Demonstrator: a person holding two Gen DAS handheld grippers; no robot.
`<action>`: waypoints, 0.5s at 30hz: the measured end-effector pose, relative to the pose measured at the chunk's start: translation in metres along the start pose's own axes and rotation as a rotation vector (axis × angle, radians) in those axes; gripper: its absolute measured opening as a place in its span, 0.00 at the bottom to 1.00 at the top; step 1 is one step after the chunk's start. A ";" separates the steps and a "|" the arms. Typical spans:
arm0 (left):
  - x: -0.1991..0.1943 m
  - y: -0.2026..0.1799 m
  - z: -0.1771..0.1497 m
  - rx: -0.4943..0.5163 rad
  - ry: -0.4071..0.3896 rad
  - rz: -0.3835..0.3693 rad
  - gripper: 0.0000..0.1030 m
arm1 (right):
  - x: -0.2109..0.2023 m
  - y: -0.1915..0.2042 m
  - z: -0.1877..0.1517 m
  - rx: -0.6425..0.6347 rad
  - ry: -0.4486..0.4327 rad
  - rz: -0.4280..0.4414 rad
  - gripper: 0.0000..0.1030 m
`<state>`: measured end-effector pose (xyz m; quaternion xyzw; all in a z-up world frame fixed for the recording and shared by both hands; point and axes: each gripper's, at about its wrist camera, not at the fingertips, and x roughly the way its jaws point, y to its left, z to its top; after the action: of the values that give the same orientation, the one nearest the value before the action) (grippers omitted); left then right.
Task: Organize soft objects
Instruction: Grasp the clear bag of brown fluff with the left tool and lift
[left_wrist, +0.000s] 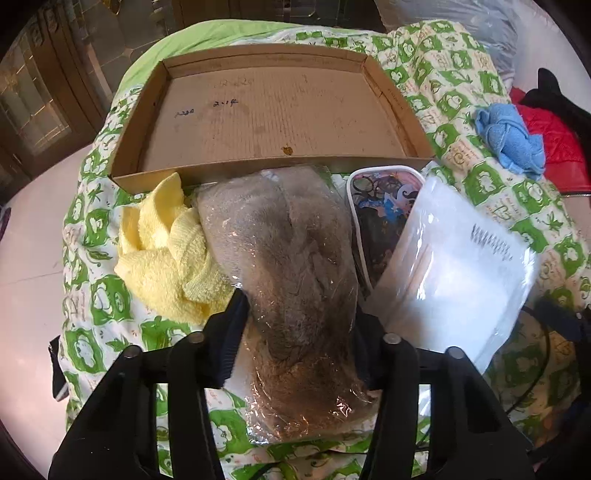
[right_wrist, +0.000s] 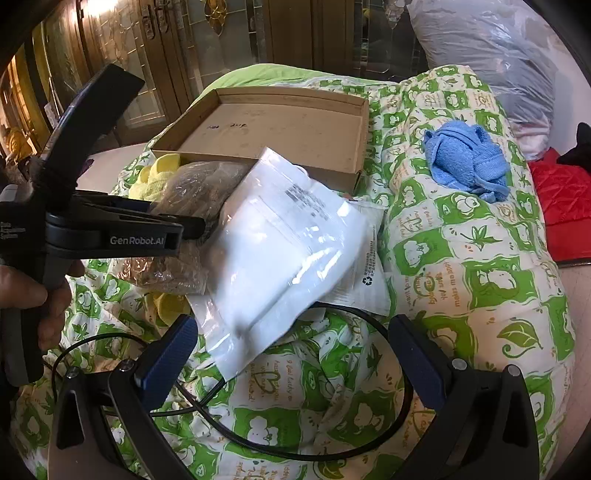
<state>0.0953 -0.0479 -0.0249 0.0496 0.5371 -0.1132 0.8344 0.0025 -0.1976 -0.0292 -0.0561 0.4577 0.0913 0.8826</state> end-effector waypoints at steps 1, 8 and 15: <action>-0.003 0.000 -0.001 0.000 -0.006 -0.004 0.42 | 0.000 0.000 0.000 0.000 0.001 0.001 1.00; -0.031 0.004 -0.021 0.033 -0.030 -0.026 0.35 | -0.001 -0.001 0.000 0.001 0.003 0.006 1.00; -0.063 0.029 -0.048 -0.002 -0.042 -0.032 0.35 | -0.002 0.001 0.001 -0.002 0.003 0.011 1.00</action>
<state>0.0350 -0.0018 0.0112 0.0378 0.5201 -0.1273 0.8437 0.0016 -0.1967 -0.0274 -0.0544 0.4592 0.0966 0.8814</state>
